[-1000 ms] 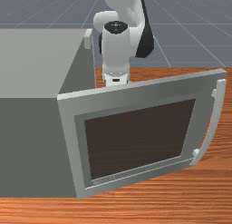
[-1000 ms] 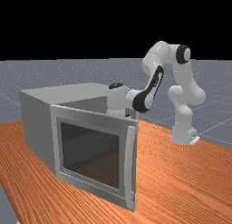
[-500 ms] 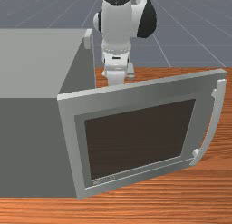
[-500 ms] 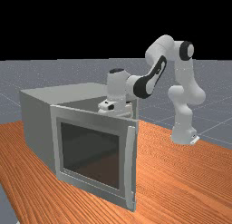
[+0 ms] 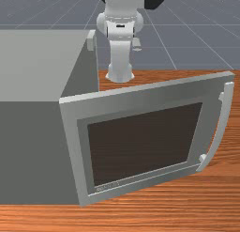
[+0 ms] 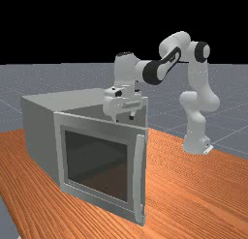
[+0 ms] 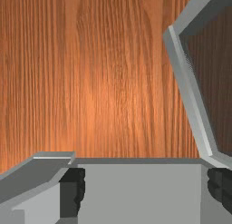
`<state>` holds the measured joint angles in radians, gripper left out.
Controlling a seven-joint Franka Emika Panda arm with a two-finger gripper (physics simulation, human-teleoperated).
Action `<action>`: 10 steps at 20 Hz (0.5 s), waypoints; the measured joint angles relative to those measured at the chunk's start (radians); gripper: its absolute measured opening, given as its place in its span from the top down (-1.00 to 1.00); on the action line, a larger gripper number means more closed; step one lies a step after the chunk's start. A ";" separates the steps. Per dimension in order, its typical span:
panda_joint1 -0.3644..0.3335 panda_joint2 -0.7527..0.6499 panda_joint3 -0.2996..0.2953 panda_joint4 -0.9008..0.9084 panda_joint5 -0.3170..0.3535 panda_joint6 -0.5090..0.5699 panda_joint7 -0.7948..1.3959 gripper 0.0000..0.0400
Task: Close the microwave
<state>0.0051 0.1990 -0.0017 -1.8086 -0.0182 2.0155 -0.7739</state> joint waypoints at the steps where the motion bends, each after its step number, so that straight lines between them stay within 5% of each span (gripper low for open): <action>1: -0.001 -0.008 0.001 0.001 0.008 -0.002 -0.005 -1.00; 10: 0.037 -0.005 0.039 0.030 0.055 -0.026 0.057 -1.00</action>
<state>0.0420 0.1944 0.0376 -1.7787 0.0371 1.9892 -0.7173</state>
